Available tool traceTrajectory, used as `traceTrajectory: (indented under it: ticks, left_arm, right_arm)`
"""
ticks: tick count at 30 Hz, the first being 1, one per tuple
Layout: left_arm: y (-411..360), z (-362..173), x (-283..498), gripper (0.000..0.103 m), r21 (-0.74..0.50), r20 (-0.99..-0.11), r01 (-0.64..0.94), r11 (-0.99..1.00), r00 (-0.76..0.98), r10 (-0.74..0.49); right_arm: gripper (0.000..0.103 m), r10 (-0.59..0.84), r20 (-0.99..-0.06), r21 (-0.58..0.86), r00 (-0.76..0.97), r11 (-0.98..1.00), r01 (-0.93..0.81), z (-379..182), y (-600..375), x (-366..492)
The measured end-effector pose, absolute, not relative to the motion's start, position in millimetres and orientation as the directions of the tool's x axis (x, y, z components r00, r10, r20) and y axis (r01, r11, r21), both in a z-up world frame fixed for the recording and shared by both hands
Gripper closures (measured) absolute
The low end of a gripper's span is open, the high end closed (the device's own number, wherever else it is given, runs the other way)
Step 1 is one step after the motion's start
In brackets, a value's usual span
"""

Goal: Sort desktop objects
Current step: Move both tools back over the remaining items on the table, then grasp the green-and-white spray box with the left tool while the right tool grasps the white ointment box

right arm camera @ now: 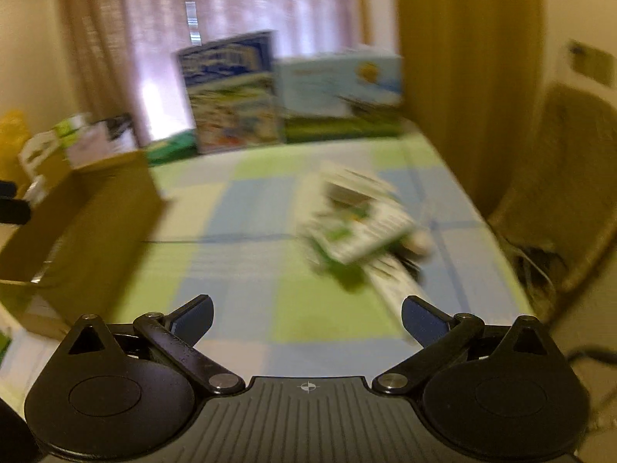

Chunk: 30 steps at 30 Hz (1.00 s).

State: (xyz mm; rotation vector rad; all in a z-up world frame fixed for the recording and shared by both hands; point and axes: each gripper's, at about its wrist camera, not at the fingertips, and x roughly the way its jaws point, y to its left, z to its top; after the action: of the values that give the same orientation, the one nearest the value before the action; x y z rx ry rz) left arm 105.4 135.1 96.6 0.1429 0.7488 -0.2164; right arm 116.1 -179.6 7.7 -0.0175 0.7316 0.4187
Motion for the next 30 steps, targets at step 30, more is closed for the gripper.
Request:
traceTrajectory:
  ticks: [30]
  left_arm:
    - [-62, -19, 246, 0.014, 0.18, -0.809, 0.62, 0.764, 0.535, -0.244]
  right_arm:
    - [0.024, 0.368, -0.819, 0.02, 0.441, 0.786, -0.618, -56, -230, 237]
